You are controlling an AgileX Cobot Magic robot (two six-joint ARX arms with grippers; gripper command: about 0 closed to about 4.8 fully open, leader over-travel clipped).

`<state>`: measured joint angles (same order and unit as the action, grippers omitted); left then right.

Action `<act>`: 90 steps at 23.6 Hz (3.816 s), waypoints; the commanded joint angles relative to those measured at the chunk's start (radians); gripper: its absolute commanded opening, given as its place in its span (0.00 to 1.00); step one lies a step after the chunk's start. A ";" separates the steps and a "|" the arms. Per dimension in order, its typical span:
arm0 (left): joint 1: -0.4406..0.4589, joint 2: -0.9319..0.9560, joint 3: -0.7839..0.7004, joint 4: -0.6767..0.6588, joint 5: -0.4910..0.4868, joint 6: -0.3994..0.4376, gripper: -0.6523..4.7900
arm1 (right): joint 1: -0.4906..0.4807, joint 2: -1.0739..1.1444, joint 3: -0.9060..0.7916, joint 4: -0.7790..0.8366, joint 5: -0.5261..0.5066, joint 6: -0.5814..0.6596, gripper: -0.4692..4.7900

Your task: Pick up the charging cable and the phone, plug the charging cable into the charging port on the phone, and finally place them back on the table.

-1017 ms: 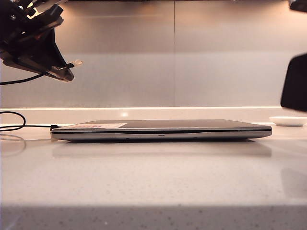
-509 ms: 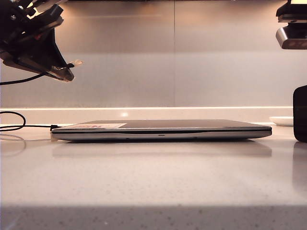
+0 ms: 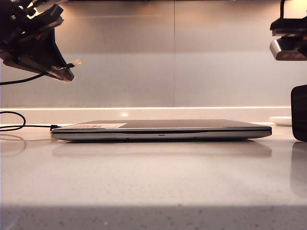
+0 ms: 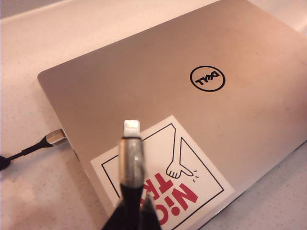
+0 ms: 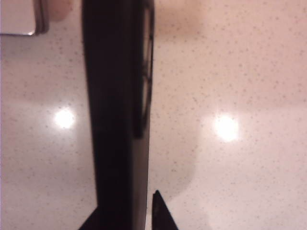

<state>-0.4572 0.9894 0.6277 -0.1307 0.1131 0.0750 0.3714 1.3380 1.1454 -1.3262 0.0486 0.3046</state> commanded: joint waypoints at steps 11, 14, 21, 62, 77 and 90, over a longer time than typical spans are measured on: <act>-0.002 -0.003 0.004 0.012 0.003 -0.002 0.11 | 0.000 0.063 -0.068 -0.015 -0.001 -0.048 0.06; -0.007 -0.003 0.004 0.006 0.004 -0.005 0.11 | 0.000 0.060 -0.043 -0.040 -0.002 -0.048 0.08; -0.087 -0.003 0.004 -0.026 0.003 -0.079 0.11 | -0.001 0.039 0.093 0.019 -0.168 -0.048 0.08; -0.492 0.140 -0.050 0.304 0.003 -0.653 0.11 | 0.045 0.013 -0.357 1.610 -0.852 0.744 0.08; -0.492 0.139 -0.050 0.304 0.003 -0.653 0.11 | 0.042 0.013 -0.357 1.553 -0.851 0.653 0.08; -0.492 0.139 -0.050 0.304 0.003 -0.652 0.11 | 0.035 0.013 -0.357 1.540 -0.874 0.664 0.08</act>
<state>-0.9489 1.1320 0.5770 0.1608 0.1143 -0.5770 0.4049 1.3590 0.7799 0.1806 -0.7979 0.9714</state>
